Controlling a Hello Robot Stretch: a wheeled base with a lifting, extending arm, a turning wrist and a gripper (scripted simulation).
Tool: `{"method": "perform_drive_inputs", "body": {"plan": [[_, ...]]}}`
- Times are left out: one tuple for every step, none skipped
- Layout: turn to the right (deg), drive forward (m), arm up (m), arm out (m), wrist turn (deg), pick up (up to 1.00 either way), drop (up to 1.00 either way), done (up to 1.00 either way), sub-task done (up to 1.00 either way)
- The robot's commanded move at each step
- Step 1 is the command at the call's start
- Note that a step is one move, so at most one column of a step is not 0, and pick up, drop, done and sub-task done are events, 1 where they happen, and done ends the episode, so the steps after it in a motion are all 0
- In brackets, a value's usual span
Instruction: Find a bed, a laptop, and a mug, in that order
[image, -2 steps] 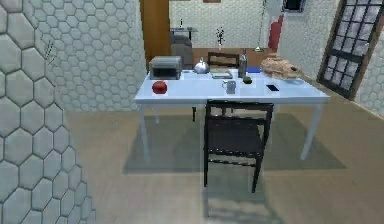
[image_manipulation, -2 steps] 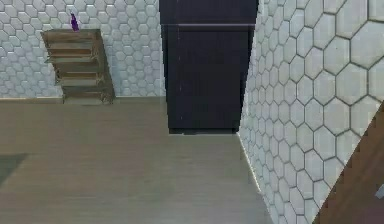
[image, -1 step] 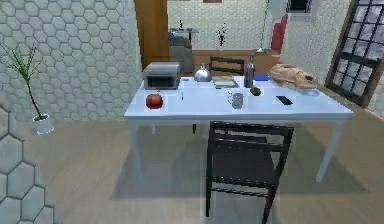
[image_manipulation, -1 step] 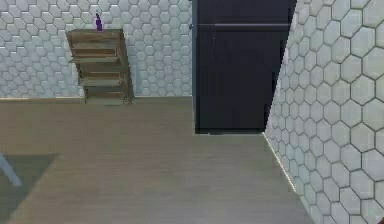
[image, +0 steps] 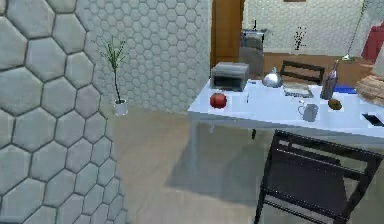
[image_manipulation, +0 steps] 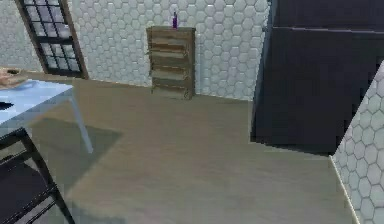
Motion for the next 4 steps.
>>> {"method": "perform_drive_inputs", "body": {"plan": [[0.0, 1.0, 0.0, 0.0, 0.0, 0.0, 0.0, 0.0, 0.0], [45.0, 0.0, 0.0, 0.0, 0.0, 0.0, 0.0, 0.0, 0.0], [24.0, 0.0, 0.0, 0.0, 0.0, 0.0, 0.0, 0.0, 0.0], [0.0, 0.0, 0.0, 0.0, 0.0, 0.0, 0.0, 1.0, 0.0]]}}
